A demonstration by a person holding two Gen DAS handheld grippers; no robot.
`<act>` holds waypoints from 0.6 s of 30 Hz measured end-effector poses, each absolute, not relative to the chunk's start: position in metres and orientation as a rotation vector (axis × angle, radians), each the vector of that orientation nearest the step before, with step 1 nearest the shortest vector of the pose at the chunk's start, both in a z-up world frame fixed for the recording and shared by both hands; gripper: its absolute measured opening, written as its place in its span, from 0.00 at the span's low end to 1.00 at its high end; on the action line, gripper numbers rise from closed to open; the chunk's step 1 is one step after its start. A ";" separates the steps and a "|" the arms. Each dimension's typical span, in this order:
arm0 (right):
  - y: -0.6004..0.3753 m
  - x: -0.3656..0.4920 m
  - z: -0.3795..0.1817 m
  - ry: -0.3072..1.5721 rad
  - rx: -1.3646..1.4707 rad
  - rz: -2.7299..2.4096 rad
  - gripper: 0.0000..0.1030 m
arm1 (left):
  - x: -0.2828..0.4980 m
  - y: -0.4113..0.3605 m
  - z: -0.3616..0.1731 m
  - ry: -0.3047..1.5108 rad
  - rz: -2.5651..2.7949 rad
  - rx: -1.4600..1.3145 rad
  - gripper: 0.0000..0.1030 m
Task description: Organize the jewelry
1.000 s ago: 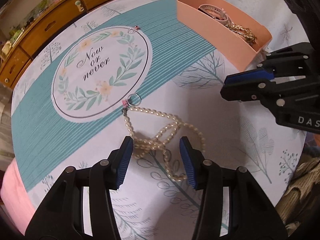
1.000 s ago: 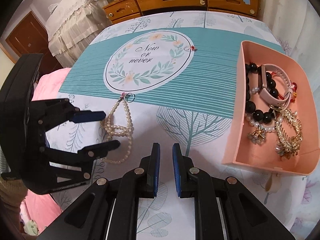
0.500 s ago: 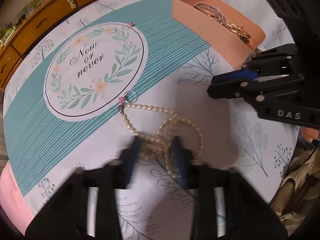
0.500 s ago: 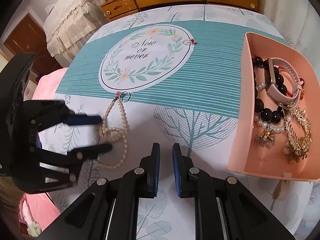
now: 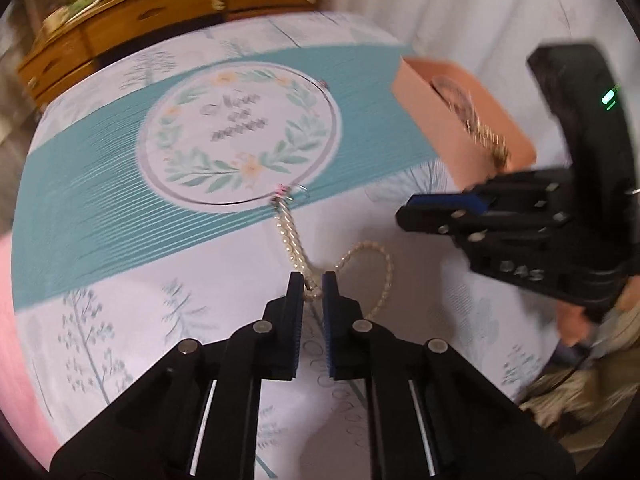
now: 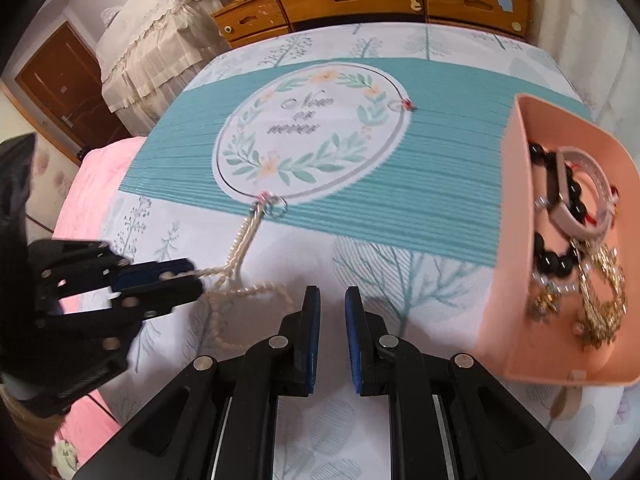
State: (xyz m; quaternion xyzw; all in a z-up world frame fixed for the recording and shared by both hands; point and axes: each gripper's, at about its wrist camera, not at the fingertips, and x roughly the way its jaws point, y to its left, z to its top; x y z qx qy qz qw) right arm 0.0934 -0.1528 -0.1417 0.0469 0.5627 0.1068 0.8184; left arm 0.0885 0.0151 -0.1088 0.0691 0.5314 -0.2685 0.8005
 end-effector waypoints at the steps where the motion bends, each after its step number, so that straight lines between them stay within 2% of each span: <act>1: -0.150 0.095 -0.141 1.196 0.101 0.232 0.12 | 0.087 0.023 -0.104 1.135 -0.557 0.106 0.06; 12: -0.113 0.154 -0.148 1.178 0.087 0.315 0.13 | 0.063 0.109 -0.068 1.044 -0.426 -0.230 0.06; 18: -0.095 0.178 -0.148 1.173 0.042 0.384 0.13 | 0.066 0.135 -0.077 1.039 -0.397 -0.382 0.06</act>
